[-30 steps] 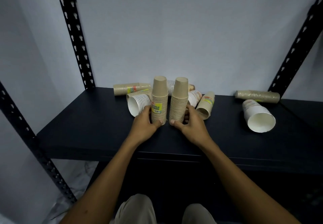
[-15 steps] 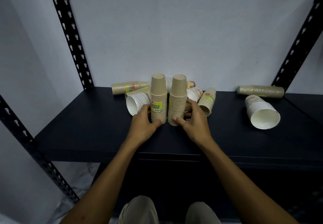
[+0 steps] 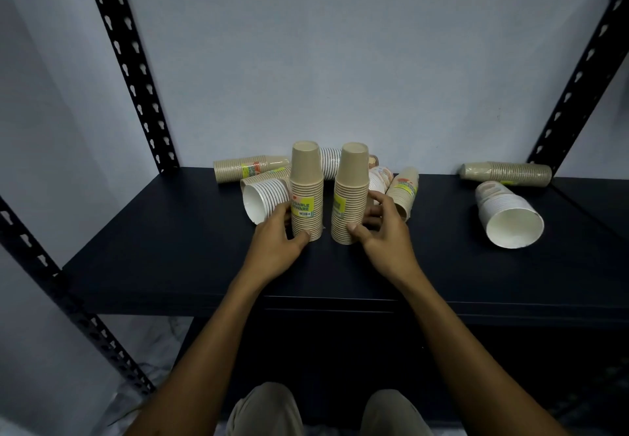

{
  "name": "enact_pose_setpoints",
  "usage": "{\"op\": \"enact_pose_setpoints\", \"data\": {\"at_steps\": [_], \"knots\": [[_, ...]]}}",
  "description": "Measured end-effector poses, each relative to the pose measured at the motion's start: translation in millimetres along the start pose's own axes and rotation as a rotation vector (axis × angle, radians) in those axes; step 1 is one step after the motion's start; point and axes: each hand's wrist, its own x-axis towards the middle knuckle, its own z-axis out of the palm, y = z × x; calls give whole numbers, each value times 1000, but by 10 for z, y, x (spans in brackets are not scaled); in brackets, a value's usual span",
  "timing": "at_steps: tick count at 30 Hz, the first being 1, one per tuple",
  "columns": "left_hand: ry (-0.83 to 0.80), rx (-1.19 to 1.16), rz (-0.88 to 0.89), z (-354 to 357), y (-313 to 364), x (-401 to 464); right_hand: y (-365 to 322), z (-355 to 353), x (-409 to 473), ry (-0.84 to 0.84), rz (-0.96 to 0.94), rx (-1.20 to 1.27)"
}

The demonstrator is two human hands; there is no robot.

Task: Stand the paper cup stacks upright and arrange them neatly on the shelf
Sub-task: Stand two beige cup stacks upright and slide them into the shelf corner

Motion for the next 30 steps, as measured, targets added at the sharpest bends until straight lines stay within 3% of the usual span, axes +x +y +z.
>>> {"op": "enact_pose_setpoints", "data": {"at_steps": [30], "knots": [[61,-87,7,-16,-32,-33,-12,-13,-17,-24,-4,7]]}}
